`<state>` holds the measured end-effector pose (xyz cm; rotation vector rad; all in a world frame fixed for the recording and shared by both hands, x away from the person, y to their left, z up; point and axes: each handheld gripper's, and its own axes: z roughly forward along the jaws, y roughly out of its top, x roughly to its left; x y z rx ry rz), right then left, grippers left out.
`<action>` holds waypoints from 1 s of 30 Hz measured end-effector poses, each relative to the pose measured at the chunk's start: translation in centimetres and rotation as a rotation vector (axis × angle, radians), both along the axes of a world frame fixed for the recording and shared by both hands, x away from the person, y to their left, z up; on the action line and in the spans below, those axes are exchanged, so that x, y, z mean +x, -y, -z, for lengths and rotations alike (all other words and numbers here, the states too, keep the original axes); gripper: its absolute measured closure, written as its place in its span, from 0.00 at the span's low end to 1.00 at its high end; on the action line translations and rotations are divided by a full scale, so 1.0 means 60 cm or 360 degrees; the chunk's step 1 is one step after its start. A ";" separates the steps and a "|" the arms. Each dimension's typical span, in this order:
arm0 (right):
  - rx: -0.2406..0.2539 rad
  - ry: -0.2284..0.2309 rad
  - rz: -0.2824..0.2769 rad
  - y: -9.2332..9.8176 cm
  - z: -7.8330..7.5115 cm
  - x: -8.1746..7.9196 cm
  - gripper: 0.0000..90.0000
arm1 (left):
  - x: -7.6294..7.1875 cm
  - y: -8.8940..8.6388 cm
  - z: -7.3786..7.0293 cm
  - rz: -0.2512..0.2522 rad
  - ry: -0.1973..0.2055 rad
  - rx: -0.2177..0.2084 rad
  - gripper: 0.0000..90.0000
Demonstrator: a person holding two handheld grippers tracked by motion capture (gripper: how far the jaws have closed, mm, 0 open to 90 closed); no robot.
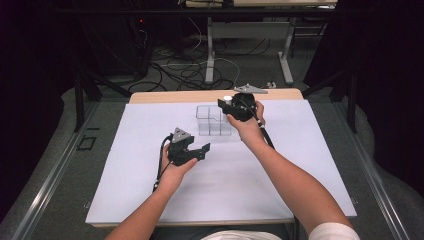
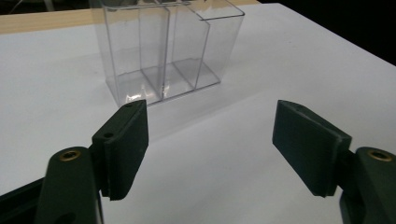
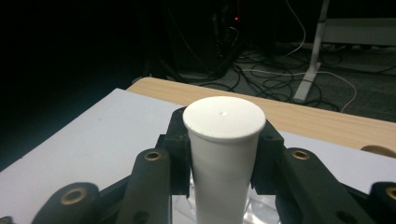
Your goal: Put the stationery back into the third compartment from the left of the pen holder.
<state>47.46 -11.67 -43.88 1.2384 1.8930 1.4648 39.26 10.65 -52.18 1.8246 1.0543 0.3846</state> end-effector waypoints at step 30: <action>-0.0166 -0.0016 0.0136 -0.019 0.060 0.070 0.73 | 0.015 -0.020 0.022 -0.0110 -0.0148 0.0062 0.00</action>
